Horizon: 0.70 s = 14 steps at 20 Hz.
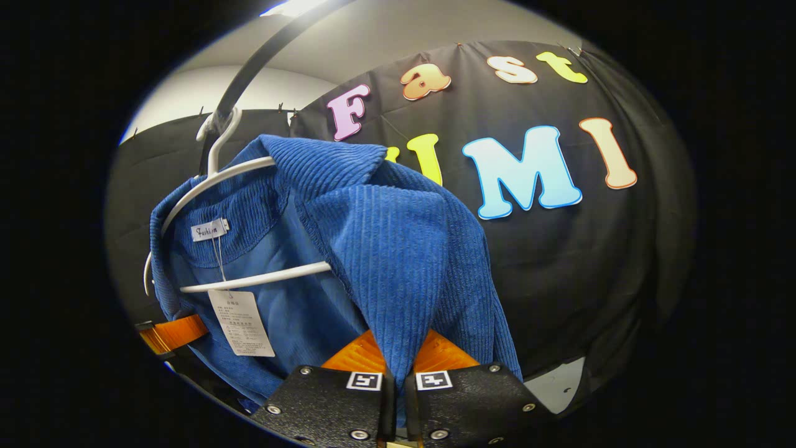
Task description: Grasp the clothes on the hanger with both hands and then place them into the laundry hamper below.
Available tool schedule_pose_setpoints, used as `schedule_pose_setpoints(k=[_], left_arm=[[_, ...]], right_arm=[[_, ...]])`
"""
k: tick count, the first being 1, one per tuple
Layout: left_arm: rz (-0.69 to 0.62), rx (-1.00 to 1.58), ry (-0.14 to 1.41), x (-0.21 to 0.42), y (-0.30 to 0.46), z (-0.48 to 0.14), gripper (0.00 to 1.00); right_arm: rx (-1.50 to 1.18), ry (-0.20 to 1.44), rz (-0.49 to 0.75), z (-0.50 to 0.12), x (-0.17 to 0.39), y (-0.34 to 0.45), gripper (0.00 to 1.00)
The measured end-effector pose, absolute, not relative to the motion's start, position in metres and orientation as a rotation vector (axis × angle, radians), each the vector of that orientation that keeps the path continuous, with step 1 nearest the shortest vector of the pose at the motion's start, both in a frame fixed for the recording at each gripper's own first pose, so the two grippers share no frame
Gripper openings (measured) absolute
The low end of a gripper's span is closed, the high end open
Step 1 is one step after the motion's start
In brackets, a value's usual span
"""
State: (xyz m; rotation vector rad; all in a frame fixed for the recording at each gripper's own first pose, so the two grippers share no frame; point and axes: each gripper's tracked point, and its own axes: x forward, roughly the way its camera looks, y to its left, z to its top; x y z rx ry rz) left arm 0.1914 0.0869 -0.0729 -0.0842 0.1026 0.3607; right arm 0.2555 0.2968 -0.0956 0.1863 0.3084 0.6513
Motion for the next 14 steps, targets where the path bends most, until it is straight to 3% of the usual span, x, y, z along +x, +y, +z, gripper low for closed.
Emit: schedule_pose_setpoints(k=[1,3,14], left_arm=[[0.343,-0.094,0.103,0.19,0.084,-0.072,0.12],[0.309,-0.146,0.097,0.191,0.083,-0.073,0.04],[0.255,-0.153,0.006,0.161,0.071,-0.033,0.03]], right_arm=[[0.205,0.313,0.658,-0.093,0.255,0.296,0.02],[0.19,0.299,0.673,-0.089,0.256,0.295,0.0],[0.184,0.184,0.632,-0.062,0.254,0.28,0.0]])
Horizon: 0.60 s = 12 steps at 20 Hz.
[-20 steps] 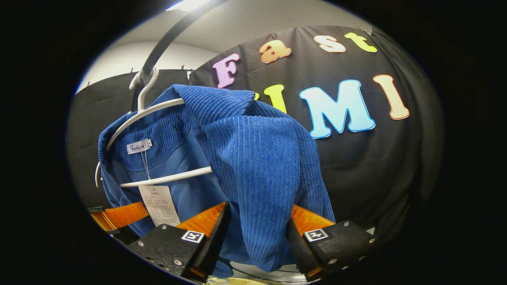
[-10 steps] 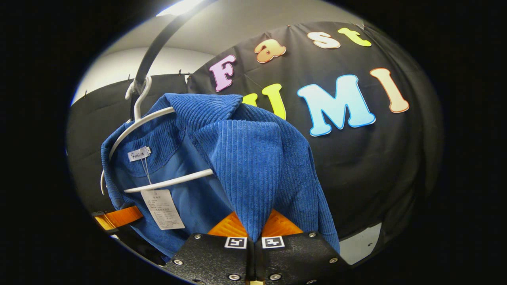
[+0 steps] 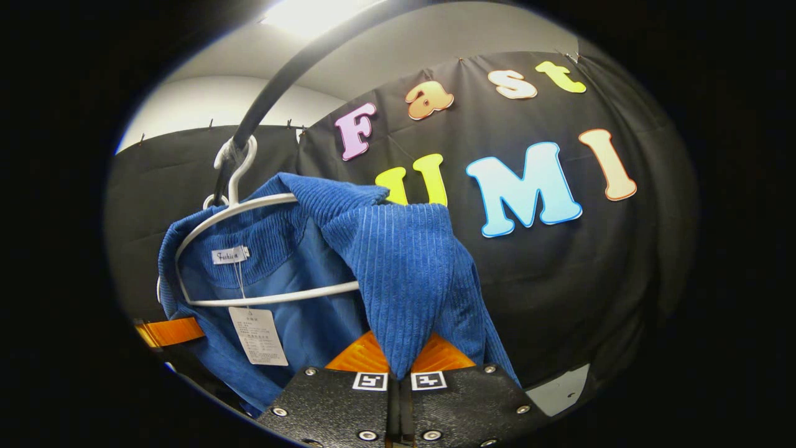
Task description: Grasp the clothes on the hanger with both hands and then place them into the laundry hamper below.
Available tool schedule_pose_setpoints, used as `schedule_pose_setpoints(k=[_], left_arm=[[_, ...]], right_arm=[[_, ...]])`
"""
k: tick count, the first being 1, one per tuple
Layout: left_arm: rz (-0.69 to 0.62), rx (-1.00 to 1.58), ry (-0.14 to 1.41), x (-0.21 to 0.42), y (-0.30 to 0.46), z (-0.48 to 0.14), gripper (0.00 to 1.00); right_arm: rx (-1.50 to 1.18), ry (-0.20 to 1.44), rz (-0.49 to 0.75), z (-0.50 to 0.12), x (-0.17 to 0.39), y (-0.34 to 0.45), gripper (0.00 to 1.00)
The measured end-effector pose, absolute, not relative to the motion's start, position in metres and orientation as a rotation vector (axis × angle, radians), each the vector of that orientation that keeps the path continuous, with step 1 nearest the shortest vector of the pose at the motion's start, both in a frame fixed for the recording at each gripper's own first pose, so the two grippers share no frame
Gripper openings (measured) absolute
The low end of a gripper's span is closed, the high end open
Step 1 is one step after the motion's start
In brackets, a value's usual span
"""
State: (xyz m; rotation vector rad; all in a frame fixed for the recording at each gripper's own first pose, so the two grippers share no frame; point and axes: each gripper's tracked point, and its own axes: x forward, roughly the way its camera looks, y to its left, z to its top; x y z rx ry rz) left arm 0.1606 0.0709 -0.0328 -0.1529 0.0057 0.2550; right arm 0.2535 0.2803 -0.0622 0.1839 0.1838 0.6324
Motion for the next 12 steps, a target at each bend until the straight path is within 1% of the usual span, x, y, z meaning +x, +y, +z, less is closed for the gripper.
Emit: schedule_pose_setpoints(k=[7,12], left_arm=[[0.294,-0.153,-0.063,0.142,0.094,0.004,0.03],[0.33,-0.126,-0.11,0.127,0.112,0.027,0.03]], right_arm=[[0.21,0.088,0.574,-0.03,0.263,0.266,0.0],[0.238,0.074,0.55,-0.022,0.266,0.26,0.0]])
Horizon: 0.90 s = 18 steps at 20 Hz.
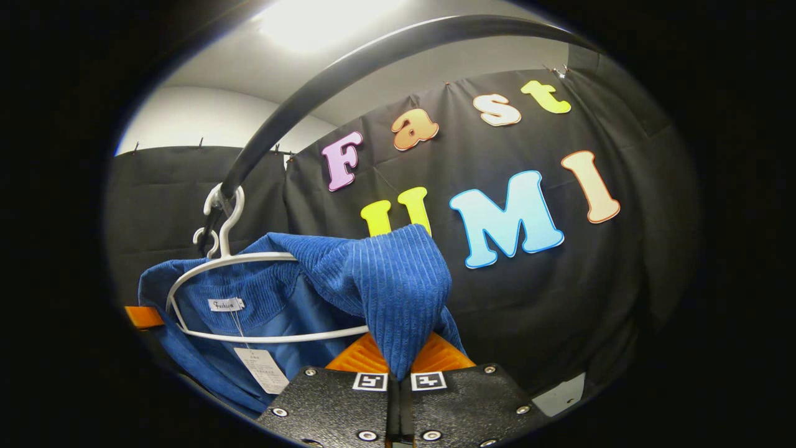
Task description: Grasp the clothes on the hanger with both hands and then place them into the laundry hamper below.
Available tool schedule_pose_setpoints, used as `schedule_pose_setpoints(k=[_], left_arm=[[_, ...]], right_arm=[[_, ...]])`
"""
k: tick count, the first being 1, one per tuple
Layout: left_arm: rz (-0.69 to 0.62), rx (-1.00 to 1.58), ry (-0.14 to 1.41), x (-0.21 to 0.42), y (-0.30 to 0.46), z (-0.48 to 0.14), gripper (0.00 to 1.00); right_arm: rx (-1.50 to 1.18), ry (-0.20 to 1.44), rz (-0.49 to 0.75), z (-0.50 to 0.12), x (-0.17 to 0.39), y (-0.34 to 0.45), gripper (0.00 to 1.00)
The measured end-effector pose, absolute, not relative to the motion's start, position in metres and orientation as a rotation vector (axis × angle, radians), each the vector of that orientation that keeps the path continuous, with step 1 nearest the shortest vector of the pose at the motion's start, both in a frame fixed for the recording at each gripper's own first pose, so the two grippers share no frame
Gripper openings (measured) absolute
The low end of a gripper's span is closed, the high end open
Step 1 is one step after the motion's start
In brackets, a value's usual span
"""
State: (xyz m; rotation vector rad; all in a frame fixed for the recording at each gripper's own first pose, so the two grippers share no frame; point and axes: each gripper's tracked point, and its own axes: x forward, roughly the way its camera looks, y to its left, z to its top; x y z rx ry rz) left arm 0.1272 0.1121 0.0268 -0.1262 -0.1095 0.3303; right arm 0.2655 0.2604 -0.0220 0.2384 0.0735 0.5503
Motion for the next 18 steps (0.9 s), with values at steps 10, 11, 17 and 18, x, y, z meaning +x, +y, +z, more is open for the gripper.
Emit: schedule_pose_setpoints(k=[10,11,17,18], left_arm=[[0.378,0.028,-0.147,0.12,0.143,0.07,0.02],[0.378,0.043,-0.139,0.121,0.145,0.071,0.02],[0.366,0.103,-0.09,0.12,0.158,0.07,0.03],[0.365,0.116,-0.082,0.118,0.161,0.07,0.03]], right_arm=[[0.266,-0.003,0.446,-0.01,0.286,0.237,0.0],[0.264,-0.008,0.438,-0.01,0.287,0.235,0.0],[0.283,-0.033,0.391,-0.005,0.3,0.223,0.0],[0.285,-0.036,0.387,-0.004,0.301,0.222,0.0]])
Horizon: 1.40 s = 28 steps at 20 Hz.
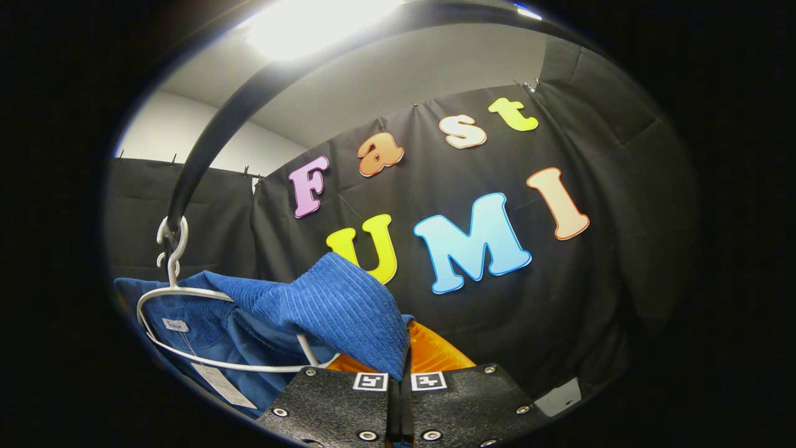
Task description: Grasp the clothes on the hanger with both hands and then place them into the laundry hamper below.
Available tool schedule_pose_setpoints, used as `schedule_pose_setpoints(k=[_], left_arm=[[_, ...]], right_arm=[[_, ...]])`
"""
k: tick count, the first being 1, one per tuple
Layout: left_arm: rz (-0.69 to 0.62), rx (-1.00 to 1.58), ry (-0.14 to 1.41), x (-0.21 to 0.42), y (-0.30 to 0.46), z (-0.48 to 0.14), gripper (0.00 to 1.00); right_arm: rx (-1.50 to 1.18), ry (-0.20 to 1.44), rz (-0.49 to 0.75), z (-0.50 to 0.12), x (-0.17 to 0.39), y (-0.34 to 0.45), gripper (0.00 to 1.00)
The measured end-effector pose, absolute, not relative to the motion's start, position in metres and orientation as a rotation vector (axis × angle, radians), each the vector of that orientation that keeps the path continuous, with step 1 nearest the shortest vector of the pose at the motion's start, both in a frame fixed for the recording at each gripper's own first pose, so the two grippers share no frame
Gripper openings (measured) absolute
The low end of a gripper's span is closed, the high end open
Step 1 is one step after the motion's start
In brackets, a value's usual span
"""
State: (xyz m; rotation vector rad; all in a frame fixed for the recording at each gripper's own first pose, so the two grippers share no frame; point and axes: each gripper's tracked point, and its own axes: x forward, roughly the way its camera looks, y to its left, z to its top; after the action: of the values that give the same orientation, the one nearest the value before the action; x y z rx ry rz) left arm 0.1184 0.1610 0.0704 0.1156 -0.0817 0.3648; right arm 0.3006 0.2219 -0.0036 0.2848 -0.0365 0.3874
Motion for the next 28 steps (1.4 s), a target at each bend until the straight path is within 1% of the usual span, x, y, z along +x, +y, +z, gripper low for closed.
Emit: schedule_pose_setpoints(k=[10,15,19,28], left_arm=[[0.347,0.211,-0.022,0.116,0.168,0.07,0.03],[0.336,0.304,0.01,0.133,0.187,0.07,0.03],[0.295,0.276,0.037,0.137,0.197,0.058,0.03],[0.219,0.207,0.052,0.164,0.213,0.056,0.03]], right_arm=[[0.266,-0.075,0.369,0.001,0.305,0.22,0.0],[0.231,-0.095,0.376,-0.001,0.31,0.221,0.0],[0.231,-0.092,0.36,-0.002,0.313,0.22,0.0],[0.187,-0.158,0.303,0.006,0.317,0.217,0.0]])
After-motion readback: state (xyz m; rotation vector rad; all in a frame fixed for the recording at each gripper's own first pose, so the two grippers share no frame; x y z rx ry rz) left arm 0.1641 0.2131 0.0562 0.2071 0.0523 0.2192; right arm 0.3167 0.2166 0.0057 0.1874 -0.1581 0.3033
